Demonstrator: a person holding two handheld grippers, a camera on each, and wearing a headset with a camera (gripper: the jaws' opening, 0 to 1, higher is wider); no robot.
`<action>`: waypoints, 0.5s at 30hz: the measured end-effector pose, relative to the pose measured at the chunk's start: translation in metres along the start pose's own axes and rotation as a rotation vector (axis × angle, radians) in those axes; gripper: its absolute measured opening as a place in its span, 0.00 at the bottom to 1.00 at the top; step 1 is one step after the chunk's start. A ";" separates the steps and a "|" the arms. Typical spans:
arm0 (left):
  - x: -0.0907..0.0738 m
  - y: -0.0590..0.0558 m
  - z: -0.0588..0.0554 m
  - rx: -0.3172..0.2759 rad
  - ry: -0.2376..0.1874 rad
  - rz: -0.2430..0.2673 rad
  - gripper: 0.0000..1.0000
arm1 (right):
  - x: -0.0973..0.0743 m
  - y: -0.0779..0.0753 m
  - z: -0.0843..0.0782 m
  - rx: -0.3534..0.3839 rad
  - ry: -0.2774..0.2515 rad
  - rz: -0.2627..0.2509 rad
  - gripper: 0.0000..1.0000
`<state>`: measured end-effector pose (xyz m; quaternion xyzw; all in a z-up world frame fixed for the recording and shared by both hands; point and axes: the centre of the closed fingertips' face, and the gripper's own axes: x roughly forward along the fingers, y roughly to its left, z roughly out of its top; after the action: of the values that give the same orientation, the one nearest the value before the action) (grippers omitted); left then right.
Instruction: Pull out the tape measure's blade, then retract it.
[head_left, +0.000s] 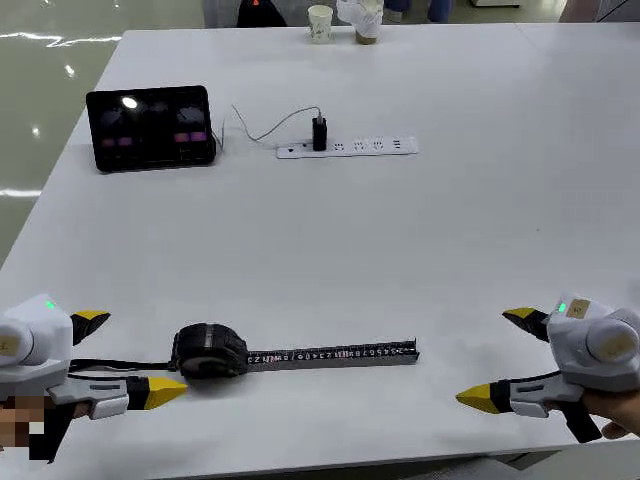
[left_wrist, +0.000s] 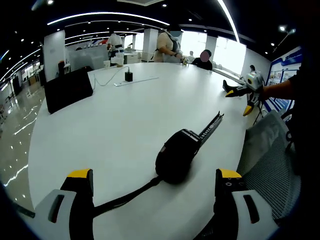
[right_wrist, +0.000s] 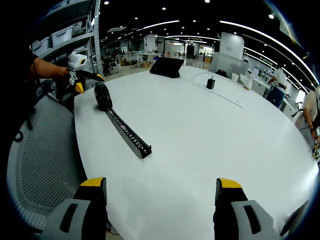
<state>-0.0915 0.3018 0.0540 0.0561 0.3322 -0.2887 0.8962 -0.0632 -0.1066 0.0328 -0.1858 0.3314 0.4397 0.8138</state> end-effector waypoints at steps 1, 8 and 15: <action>-0.001 0.000 -0.002 -0.002 -0.005 0.003 0.99 | -0.001 -0.003 -0.003 0.004 -0.004 -0.007 0.93; -0.005 -0.001 -0.007 -0.024 -0.010 0.015 0.99 | -0.013 -0.012 -0.009 0.054 -0.031 -0.043 0.99; -0.007 -0.006 -0.005 -0.014 -0.040 0.010 0.99 | -0.023 -0.012 -0.016 0.077 -0.040 -0.056 0.99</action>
<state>-0.1019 0.3015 0.0554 0.0454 0.3160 -0.2830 0.9044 -0.0684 -0.1361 0.0380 -0.1546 0.3265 0.4074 0.8388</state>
